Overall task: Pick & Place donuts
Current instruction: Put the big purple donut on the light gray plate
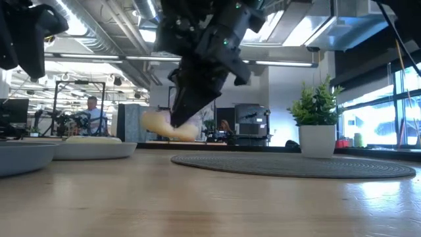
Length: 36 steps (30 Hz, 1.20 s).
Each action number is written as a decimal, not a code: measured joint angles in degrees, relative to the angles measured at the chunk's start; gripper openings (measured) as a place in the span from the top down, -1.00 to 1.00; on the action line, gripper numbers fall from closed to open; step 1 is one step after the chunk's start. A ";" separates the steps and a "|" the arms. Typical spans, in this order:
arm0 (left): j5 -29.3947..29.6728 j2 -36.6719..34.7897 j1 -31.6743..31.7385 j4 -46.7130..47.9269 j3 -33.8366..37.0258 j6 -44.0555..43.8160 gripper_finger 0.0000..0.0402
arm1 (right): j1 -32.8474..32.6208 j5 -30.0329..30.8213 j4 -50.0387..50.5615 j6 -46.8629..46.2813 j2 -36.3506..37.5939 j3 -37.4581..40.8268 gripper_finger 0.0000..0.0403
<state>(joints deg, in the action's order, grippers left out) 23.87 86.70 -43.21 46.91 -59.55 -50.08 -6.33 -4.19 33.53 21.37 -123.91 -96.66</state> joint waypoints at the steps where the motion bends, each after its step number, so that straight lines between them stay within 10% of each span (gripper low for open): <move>1: 0.57 0.00 -0.24 0.02 0.00 -0.26 0.16 | 0.00 -0.20 -0.09 -0.17 -0.53 -0.26 0.85; 36: 13.06 0.00 1.23 -3.00 0.00 0.47 0.16 | -0.09 -0.83 3.29 -5.92 1.20 -0.42 0.23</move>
<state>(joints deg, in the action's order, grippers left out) 36.93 86.70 -41.98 43.91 -59.55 -49.60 -6.42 -5.01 36.82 15.45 -122.71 -97.08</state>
